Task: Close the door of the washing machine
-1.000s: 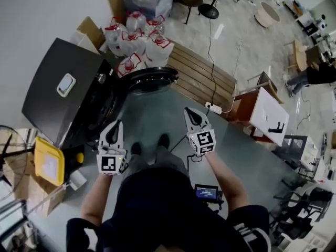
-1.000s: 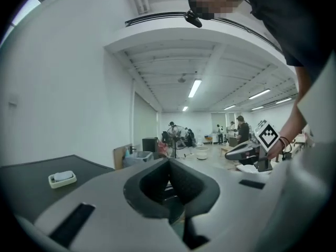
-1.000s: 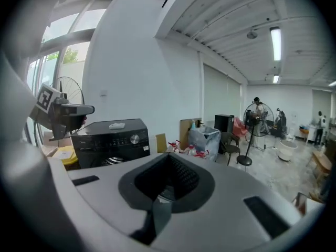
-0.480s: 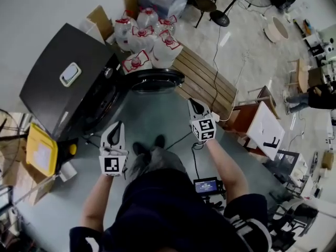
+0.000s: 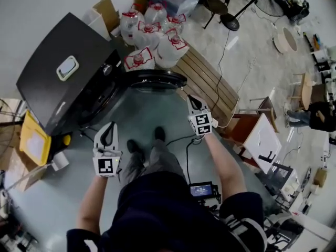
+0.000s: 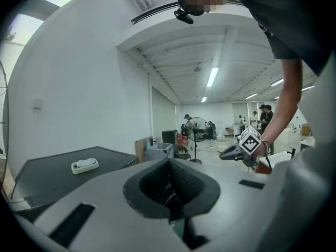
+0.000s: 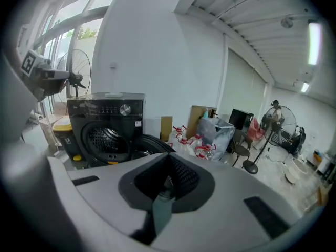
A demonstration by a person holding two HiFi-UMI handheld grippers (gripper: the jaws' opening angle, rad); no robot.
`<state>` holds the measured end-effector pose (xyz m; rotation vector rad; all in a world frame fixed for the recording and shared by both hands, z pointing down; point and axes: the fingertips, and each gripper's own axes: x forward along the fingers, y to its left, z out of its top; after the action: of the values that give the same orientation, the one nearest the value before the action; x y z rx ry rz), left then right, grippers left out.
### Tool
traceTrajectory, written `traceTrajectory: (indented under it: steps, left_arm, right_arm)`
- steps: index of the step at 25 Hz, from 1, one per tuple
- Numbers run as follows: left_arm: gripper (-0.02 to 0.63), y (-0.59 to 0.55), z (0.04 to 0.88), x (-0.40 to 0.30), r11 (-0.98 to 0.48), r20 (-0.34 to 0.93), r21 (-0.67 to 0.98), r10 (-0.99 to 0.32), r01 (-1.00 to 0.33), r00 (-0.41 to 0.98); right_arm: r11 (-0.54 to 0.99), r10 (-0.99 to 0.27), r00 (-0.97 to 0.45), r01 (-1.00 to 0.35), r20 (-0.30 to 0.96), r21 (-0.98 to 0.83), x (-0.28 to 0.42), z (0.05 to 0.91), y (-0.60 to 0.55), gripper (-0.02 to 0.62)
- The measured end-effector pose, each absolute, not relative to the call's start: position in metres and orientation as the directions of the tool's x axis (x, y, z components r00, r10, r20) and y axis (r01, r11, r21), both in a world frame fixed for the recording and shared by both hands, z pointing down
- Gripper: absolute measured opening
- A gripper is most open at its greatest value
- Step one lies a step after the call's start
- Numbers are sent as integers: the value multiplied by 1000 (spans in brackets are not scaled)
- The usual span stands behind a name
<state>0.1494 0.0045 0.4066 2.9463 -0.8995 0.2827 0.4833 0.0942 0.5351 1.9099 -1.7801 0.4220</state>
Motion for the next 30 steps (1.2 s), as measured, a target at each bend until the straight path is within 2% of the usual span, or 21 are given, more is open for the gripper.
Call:
traceTrajectory:
  steps: [5, 8, 12, 15, 23, 28, 30]
  left_arm:
    - [23, 2, 423, 170, -796, 216, -16, -593, -605, 775]
    - [23, 4, 430, 180, -783, 248, -16, -606, -622, 756]
    - [23, 5, 443, 186, -767, 304, -28, -618, -641, 726]
    - [23, 6, 449, 188, -758, 315, -40, -628, -651, 711]
    - [23, -1, 467, 189, -745, 353, -60, -638, -664, 684]
    - [23, -3, 478, 187, -738, 380, -64, -641, -672, 667]
    - [23, -4, 481, 187, -735, 383, -69, -644, -674, 663]
  right_arm:
    - [46, -814, 52, -987, 579, 152, 528, 579, 81, 27]
    - [96, -800, 10, -985, 599, 146, 549, 602, 72, 84]
    - [139, -781, -10, -978, 624, 158, 572, 629, 61, 81]
    - [168, -771, -27, -972, 637, 162, 583, 645, 56, 90]
    - [277, -716, -84, -945, 693, 172, 600, 692, 39, 185]
    - [343, -695, -112, -920, 710, 190, 608, 717, 31, 184]
    - [357, -680, -115, -914, 724, 190, 615, 729, 29, 208]
